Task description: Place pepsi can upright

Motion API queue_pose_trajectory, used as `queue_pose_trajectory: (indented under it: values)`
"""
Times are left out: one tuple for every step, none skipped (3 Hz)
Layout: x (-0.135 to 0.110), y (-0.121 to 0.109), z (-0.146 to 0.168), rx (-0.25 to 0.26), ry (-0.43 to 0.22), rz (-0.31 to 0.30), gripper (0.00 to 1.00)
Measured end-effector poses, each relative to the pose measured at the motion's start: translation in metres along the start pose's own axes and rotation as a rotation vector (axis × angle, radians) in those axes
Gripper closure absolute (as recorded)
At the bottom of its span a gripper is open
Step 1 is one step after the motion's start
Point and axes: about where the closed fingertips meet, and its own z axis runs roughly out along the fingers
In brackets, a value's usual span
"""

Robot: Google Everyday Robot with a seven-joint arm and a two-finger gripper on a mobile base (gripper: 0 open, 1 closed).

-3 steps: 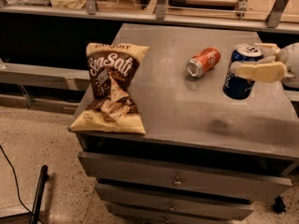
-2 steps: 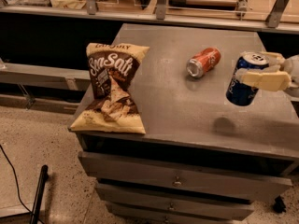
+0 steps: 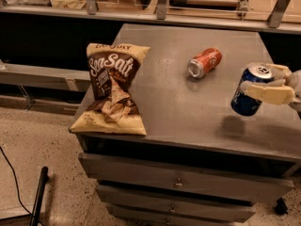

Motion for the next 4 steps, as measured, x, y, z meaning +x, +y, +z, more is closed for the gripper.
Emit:
queue_pose_trajectory:
  values:
    - [0.010,0.002,-0.004,0.008,0.002,-0.020,0.36]
    - [0.021,0.006,-0.004,-0.004,0.015,-0.051,0.12]
    - [0.027,0.008,-0.003,-0.020,0.024,-0.073,0.00]
    - [0.027,0.008,-0.005,-0.018,0.052,-0.092,0.00]
